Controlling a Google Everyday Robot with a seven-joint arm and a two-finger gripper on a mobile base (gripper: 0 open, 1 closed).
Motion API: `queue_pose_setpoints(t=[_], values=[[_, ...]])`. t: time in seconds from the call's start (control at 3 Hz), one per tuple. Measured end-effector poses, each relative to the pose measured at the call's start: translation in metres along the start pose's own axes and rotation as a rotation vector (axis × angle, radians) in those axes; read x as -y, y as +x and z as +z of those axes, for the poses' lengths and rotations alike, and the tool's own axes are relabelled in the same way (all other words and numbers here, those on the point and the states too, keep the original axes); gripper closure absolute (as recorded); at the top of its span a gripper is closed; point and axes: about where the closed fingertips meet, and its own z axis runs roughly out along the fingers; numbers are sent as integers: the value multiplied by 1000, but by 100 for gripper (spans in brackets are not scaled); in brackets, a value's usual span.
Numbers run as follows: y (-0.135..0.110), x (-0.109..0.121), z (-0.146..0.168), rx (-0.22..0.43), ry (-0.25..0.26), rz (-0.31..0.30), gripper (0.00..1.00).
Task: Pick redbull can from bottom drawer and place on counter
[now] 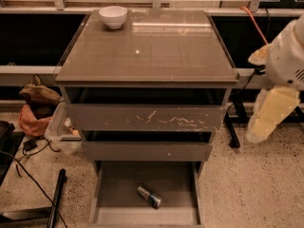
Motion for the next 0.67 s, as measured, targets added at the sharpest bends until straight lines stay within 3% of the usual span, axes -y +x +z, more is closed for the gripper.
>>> queue_pose_setpoints(t=[0.33, 0.67], values=[[-7, -26, 51, 89, -28, 28, 0], [-11, -40, 76, 134, -42, 67, 0]])
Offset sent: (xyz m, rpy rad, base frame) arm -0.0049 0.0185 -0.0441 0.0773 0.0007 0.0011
